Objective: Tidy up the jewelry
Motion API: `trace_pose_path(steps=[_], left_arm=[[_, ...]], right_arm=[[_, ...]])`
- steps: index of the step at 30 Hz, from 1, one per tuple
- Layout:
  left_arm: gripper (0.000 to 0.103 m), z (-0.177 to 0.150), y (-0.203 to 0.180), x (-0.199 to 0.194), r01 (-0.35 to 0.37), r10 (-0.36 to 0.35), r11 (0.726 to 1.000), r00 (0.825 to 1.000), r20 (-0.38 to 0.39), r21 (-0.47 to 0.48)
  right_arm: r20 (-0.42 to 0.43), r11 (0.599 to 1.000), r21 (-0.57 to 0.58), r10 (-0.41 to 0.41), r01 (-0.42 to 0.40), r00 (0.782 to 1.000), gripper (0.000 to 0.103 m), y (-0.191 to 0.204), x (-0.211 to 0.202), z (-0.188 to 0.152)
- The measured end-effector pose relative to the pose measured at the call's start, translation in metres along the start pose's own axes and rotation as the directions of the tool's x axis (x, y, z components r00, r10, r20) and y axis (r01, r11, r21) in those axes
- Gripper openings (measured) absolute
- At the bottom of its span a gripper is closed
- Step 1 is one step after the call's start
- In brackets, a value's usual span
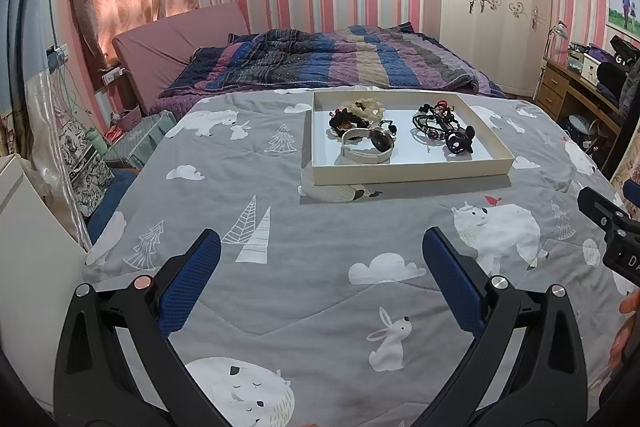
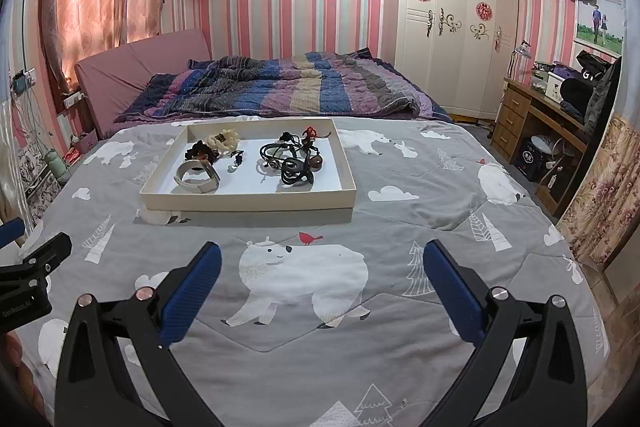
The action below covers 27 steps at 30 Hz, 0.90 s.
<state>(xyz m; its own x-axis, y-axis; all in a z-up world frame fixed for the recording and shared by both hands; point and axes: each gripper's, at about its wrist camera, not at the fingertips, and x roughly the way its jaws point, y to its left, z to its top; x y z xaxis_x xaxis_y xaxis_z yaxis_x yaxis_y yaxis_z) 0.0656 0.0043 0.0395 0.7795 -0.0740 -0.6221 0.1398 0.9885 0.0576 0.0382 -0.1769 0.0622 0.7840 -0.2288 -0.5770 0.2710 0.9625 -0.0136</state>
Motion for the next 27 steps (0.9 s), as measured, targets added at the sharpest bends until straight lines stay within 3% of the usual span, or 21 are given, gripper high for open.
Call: trace_pose_path(steps=[27], left_arm=[[0.1, -0.0028, 0.0007, 0.0012, -0.007, 0.007, 1.0, 1.0, -0.008, -0.005]], right_arm=[[-0.017, 1.0, 0.002, 0.0, 0.0, 1.0, 0.101, -0.0014, 0.004, -0.0042]])
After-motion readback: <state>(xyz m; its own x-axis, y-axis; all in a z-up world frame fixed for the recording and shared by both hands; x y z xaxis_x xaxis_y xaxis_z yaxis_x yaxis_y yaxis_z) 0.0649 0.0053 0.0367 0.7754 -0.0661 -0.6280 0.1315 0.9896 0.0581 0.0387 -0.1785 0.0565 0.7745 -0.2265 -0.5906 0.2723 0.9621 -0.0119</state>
